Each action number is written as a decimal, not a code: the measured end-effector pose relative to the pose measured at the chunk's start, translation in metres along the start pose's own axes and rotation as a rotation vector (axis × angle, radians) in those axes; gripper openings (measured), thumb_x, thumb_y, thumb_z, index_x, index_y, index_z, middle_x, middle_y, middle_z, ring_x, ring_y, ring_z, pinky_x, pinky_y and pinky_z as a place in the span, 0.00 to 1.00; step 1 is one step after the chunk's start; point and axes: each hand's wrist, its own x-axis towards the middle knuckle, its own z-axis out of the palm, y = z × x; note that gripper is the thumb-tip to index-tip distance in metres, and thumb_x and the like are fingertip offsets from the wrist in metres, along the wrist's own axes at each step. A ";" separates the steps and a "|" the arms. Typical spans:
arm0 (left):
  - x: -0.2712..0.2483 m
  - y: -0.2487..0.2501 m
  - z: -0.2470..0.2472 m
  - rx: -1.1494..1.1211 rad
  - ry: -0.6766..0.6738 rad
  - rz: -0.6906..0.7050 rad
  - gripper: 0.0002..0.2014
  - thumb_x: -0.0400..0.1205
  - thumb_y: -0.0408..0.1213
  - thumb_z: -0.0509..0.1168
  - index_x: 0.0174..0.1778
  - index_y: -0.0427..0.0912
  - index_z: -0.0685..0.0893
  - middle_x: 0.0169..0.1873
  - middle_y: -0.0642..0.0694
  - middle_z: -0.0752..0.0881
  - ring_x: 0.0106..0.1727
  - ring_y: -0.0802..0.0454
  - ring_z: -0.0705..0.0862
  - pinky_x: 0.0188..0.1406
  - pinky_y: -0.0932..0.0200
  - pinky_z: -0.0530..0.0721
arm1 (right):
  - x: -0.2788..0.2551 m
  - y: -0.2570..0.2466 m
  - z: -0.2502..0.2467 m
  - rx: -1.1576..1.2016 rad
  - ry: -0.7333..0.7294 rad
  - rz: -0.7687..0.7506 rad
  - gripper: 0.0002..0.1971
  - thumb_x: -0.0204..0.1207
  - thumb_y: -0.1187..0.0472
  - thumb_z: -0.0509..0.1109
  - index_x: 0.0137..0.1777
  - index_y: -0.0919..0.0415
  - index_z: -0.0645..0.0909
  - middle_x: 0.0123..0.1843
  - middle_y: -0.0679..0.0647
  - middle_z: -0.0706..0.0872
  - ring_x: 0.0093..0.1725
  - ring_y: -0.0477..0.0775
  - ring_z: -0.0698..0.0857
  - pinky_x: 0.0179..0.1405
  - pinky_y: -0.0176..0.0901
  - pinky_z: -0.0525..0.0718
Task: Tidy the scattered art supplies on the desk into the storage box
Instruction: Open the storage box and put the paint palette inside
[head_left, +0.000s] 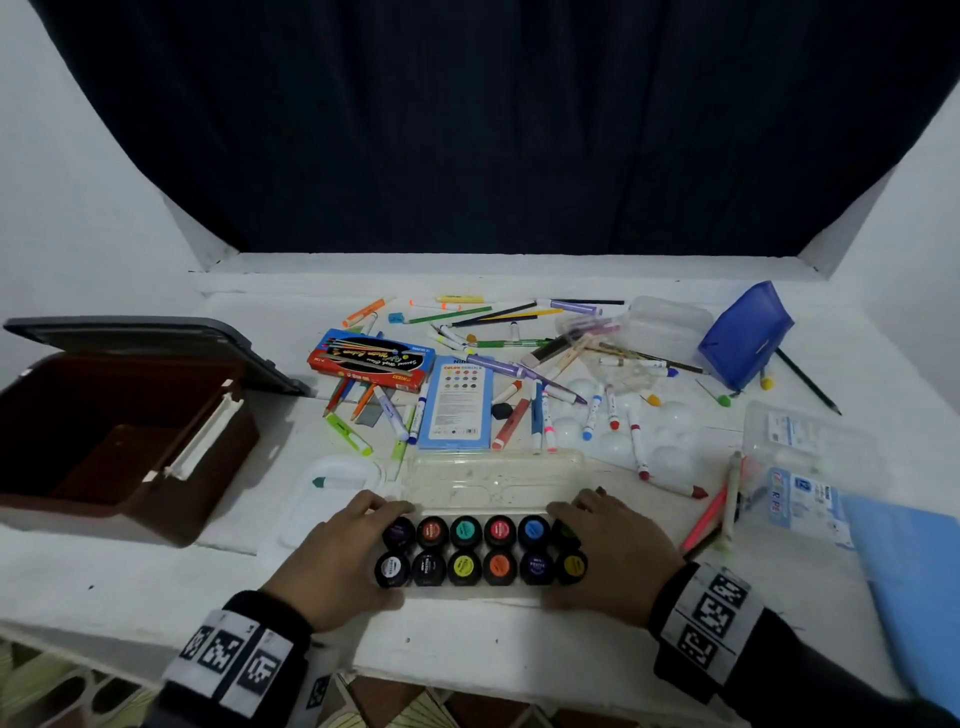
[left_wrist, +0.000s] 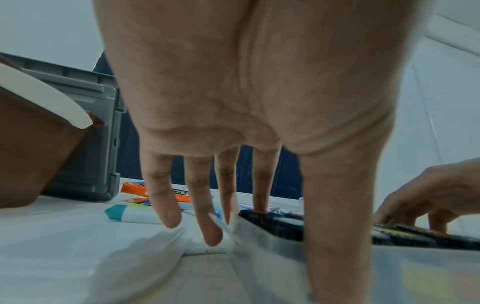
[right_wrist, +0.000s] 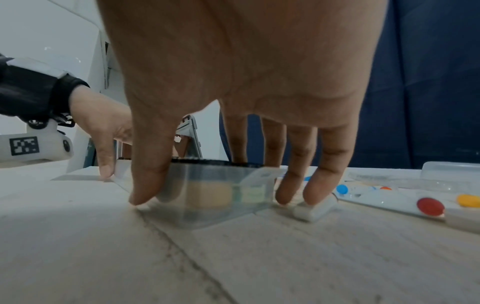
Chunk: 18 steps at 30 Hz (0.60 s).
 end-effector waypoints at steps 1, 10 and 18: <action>0.000 -0.001 0.001 -0.037 -0.005 -0.006 0.46 0.65 0.49 0.82 0.79 0.58 0.68 0.63 0.63 0.71 0.63 0.61 0.77 0.65 0.68 0.74 | -0.001 0.003 -0.001 0.015 -0.010 0.022 0.51 0.57 0.25 0.72 0.79 0.44 0.62 0.69 0.46 0.72 0.69 0.52 0.72 0.67 0.48 0.76; 0.015 0.012 -0.011 -0.379 -0.004 -0.140 0.41 0.74 0.63 0.67 0.83 0.56 0.64 0.75 0.55 0.74 0.71 0.62 0.74 0.61 0.72 0.74 | 0.004 0.022 -0.032 0.276 0.014 0.202 0.41 0.73 0.24 0.53 0.76 0.54 0.68 0.67 0.54 0.80 0.64 0.53 0.79 0.65 0.50 0.77; 0.045 0.015 -0.012 -0.400 -0.026 -0.183 0.35 0.81 0.57 0.67 0.83 0.52 0.65 0.75 0.49 0.76 0.72 0.55 0.77 0.72 0.58 0.76 | 0.032 0.020 -0.033 0.426 -0.008 0.221 0.41 0.79 0.32 0.57 0.84 0.57 0.58 0.77 0.59 0.74 0.74 0.58 0.74 0.72 0.49 0.72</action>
